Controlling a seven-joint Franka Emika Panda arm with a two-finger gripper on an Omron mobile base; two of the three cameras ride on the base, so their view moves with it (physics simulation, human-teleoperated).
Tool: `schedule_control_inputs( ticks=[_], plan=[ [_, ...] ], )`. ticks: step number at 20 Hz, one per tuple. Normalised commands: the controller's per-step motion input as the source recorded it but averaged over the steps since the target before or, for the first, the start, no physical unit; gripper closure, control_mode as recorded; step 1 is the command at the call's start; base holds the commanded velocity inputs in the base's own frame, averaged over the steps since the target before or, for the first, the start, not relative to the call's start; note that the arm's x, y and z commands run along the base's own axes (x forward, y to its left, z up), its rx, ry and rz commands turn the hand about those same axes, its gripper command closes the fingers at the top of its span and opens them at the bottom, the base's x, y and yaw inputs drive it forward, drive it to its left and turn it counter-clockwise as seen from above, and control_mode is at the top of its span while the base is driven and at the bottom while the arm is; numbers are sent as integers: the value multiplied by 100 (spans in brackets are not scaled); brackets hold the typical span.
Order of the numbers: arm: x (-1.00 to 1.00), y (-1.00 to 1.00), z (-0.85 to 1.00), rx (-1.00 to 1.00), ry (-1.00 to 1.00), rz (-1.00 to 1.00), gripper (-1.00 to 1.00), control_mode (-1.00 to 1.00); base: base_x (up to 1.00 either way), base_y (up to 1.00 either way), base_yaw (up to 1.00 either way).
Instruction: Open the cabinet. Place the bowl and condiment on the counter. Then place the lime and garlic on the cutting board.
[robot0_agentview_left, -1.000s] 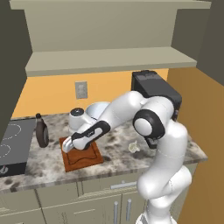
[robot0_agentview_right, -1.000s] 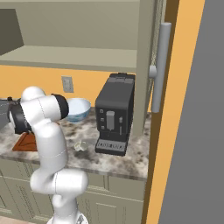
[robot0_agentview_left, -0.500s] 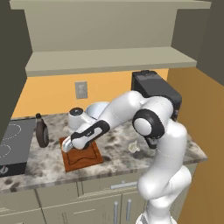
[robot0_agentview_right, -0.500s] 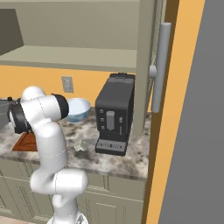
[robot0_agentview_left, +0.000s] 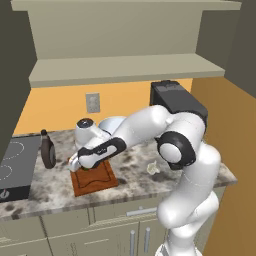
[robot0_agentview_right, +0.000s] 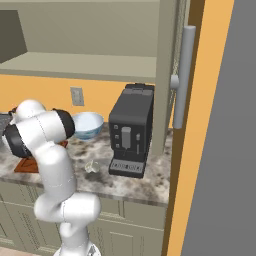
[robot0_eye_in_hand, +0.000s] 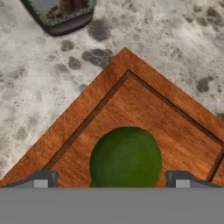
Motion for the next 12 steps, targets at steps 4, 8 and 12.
schedule_control_inputs(
  ticks=[4, 8, 12],
  plan=[
    [-24, -10, 67, 0, 0, 0, -100, -100, 0, 0, 0],
    [-37, -58, 46, 0, 0, 0, -100, -100, 0, 0, 0],
    [-52, -77, 34, 0, 0, 0, -100, -100, 0, 0, 0]
  ],
)
